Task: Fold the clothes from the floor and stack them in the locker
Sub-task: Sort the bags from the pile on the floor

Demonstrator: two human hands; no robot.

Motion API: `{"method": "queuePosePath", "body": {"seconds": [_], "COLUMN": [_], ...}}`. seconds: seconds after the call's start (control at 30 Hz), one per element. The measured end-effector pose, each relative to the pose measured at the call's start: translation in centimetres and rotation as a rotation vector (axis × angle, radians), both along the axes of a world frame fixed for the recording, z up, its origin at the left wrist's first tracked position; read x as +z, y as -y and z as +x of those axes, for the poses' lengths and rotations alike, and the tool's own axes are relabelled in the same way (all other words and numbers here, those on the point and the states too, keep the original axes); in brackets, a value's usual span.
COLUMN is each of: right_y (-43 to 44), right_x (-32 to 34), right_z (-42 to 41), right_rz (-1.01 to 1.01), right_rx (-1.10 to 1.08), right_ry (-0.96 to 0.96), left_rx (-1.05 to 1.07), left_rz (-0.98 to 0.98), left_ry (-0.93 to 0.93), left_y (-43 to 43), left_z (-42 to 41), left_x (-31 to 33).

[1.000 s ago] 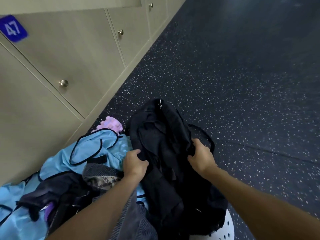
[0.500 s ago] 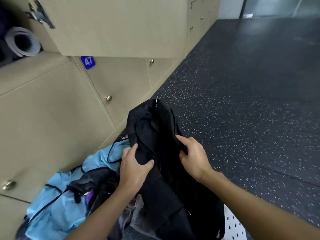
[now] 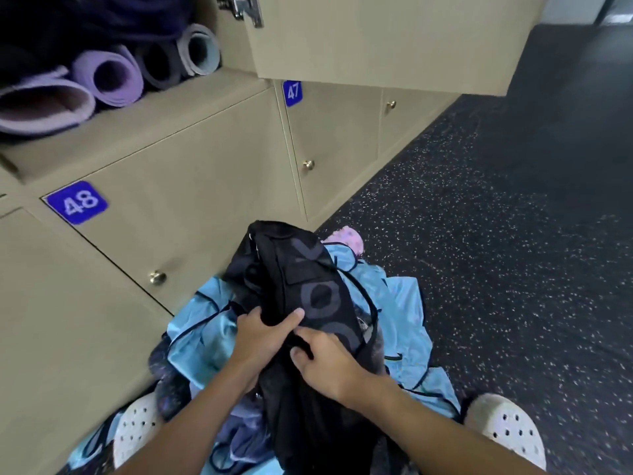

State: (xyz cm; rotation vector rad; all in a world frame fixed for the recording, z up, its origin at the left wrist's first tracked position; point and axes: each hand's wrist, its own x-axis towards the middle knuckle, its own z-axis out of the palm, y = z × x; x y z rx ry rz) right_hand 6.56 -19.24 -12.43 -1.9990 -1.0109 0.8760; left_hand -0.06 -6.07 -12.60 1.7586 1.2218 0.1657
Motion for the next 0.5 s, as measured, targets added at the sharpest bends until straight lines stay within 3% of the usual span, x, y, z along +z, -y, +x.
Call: {"method": "queuePosePath", "body": {"seconds": [0.1,0.2,0.27,0.33,0.4,0.5], "right_y": [-0.2,0.0,0.3,0.5,0.5,0.4], "right_x": [-0.2,-1.4,-2.4,-3.0,-4.0,-5.3], "right_z": [0.5,2.3,3.9,5.0,5.2,5.2], "right_rz": [0.077,0.175,0.055,-0.052,0.024,0.043], "right_rx": [-0.160,-0.435,-0.512,-0.547,-0.583,-0.644], "right_ry": [-0.037,0.275,0.357,0.063,-0.236,-0.351], "left_rx": [0.053,0.071,0.070,0.071,0.034,-0.038], "left_rz": [0.038,0.064,0.064,0.052,0.077,0.124], "left_ry": [0.035,0.050,0.070,0.128,0.172,0.199], "left_y": [0.0,-0.2,-0.2,-0.4,-0.4,-0.7], "left_z": [-0.1,0.0,0.3,0.2,0.2,0.2], "left_x": [-0.6,-1.7,-1.9,-2.1,-2.1,-2.2]}}
